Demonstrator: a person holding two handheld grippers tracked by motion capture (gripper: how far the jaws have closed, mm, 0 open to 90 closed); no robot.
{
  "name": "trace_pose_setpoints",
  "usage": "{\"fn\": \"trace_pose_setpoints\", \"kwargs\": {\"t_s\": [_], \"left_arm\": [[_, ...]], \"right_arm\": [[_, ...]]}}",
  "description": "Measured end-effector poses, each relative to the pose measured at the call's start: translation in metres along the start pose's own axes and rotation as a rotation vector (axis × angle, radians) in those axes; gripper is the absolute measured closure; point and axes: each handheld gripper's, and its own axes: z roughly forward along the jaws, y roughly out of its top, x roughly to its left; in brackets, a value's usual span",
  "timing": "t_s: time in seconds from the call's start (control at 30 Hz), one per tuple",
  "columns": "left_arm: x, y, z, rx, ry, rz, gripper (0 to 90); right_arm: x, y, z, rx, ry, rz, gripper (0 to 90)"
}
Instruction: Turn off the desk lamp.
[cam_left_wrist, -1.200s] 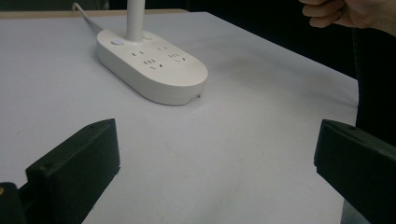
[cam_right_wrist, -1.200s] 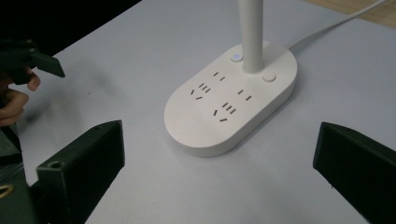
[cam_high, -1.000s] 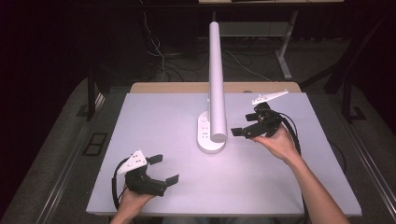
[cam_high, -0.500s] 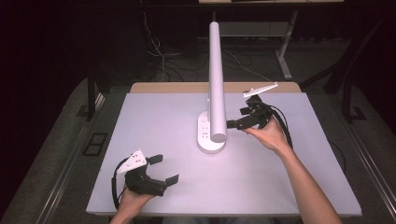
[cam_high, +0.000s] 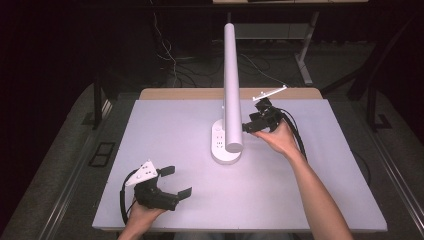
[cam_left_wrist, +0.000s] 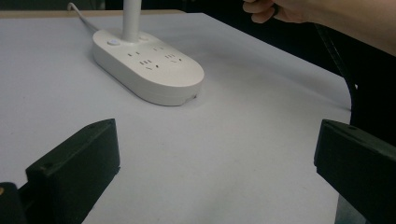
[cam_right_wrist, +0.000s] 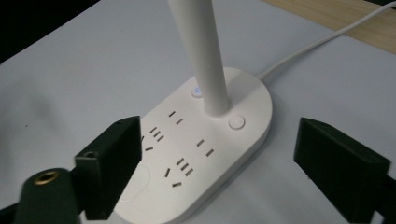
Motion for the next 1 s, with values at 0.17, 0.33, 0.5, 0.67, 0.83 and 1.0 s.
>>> {"fn": "trace_pose_setpoints", "kwargs": {"t_s": [0.17, 0.33, 0.5, 0.67, 0.83, 1.0], "left_arm": [[0.000, 0.000, -0.001, 0.000, 0.000, 0.000, 0.0], [0.001, 0.000, -0.001, 0.001, -0.001, 0.001, 0.0], [0.000, 0.000, 0.000, 0.004, -0.007, 0.004, 0.0], [0.001, 0.000, 0.000, 0.001, -0.009, 0.003, 0.0], [0.001, 0.000, 0.000, 0.001, -0.009, 0.004, 0.0], [0.001, 0.000, -0.001, 0.001, -0.009, 0.005, 0.0]], "right_arm": [[-0.007, 0.002, 0.010, 0.010, -0.008, 0.025, 27.2], [-0.012, 0.003, 0.019, 0.015, -0.012, 0.035, 36.9], [-0.015, 0.003, 0.025, -0.004, -0.015, 0.047, 45.9], [-0.017, 0.003, 0.032, -0.008, -0.014, 0.053, 55.6], [-0.019, 0.002, 0.038, -0.010, 0.006, 0.054, 71.1], [-0.022, 0.003, 0.042, -0.011, 0.032, 0.062, 82.2]]}}
